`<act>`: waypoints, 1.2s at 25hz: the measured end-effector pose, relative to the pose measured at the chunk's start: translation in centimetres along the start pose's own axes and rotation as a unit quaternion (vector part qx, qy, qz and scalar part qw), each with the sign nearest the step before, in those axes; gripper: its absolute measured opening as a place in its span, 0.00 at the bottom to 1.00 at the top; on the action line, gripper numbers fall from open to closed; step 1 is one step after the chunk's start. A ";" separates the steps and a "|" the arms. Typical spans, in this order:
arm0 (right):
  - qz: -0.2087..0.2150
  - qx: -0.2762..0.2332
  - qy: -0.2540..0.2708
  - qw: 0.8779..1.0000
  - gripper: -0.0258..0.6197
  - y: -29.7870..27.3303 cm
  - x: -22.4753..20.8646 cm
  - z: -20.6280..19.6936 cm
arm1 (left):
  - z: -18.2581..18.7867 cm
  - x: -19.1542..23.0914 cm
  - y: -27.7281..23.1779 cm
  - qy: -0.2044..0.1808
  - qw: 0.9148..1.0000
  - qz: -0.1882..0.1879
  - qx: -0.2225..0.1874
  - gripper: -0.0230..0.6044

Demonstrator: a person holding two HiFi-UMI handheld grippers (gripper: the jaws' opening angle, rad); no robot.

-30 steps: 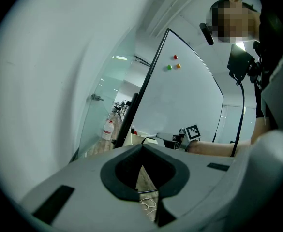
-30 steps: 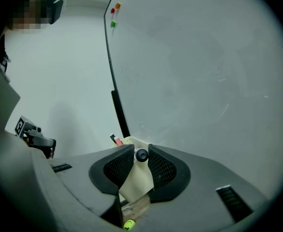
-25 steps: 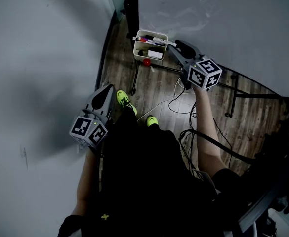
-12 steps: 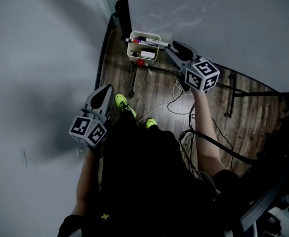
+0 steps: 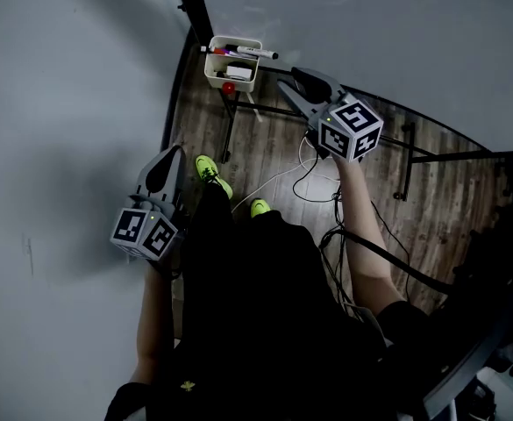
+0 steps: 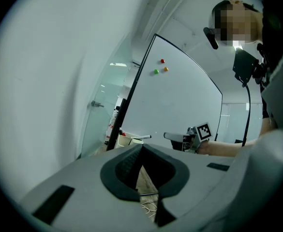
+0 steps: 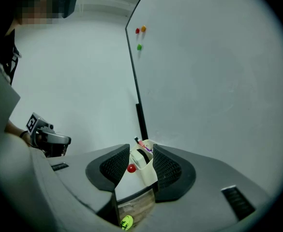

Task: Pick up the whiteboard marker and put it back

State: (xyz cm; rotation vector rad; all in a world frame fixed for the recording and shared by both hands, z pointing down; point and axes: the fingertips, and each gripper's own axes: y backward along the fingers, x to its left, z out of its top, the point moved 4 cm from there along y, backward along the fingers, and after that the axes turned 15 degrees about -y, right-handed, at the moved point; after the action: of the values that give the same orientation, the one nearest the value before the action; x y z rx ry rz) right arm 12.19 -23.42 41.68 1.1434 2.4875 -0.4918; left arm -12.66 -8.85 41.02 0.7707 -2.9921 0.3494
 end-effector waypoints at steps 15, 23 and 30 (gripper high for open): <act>0.001 0.009 -0.022 1.000 0.23 6.0 2.7 -4.4 | -0.6 -2.9 5.6 -0.008 0.999 0.018 0.029 0.09; -0.005 0.017 -0.026 0.999 0.22 7.3 5.2 -6.8 | -0.9 -2.1 8.2 -0.008 1.000 0.014 0.018 0.09; -0.008 0.013 -0.010 1.000 0.15 7.4 10.9 -8.3 | -0.1 -0.6 13.1 -0.012 1.000 0.009 -0.018 0.09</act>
State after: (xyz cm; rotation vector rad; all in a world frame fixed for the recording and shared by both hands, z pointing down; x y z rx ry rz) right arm 9.88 -8.04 42.81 1.1228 2.4820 -0.5399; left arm -18.47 2.63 38.30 0.7511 -3.0198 0.2890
